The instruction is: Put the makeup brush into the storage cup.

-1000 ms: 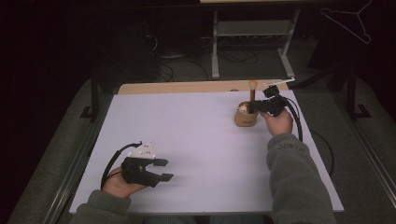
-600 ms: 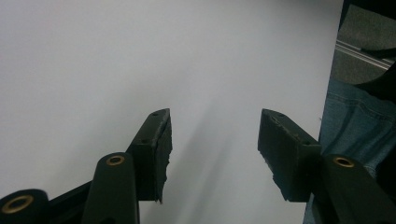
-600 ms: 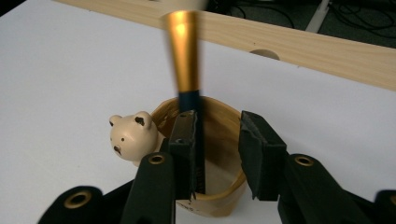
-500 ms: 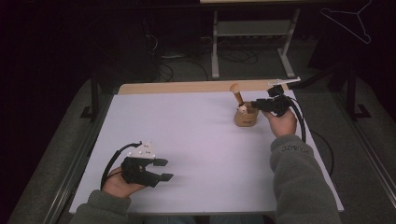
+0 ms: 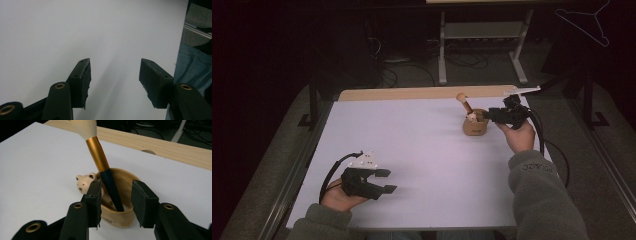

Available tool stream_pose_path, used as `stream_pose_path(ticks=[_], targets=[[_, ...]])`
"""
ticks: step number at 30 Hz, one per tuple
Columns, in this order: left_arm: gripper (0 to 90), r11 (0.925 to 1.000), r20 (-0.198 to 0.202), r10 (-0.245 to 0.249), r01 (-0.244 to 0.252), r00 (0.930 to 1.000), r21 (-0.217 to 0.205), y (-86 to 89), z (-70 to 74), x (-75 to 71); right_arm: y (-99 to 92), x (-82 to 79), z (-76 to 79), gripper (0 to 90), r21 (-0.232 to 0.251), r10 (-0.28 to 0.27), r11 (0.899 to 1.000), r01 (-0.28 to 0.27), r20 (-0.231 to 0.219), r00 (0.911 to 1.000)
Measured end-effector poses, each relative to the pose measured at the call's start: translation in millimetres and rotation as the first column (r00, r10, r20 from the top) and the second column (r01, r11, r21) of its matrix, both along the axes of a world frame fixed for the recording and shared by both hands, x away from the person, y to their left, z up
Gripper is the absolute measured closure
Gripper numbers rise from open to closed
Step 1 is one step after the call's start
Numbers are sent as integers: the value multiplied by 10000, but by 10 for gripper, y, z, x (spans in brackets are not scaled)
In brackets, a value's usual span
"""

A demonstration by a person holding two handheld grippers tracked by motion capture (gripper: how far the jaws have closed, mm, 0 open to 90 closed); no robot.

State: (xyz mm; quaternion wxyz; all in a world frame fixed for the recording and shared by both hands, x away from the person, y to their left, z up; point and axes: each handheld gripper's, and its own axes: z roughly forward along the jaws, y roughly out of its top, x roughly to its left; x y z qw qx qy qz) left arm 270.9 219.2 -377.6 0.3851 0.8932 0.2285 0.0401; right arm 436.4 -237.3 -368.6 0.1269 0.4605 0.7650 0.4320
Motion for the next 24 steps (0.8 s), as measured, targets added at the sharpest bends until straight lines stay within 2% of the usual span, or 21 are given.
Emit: stream_pose_path(ticks=[12, 20, 24], targets=[[413, 9993, 95, 369, -369, 9993, -25, 34, 2, 19, -20, -238, -13, 497, 118, 463, 9989, -464, 52, 9989], [395, 9987, 179, 499, -500, 9986, 42, 43, -7, 29, -16, -325, 3, 451, 172, 657, 9977, -658, 87, 9978], [371, 9980, 175, 623, -625, 9979, 79, 51, -7, 33, 1, -385, 25, 398, 150, 730, 9972, -732, 121, 9973]])
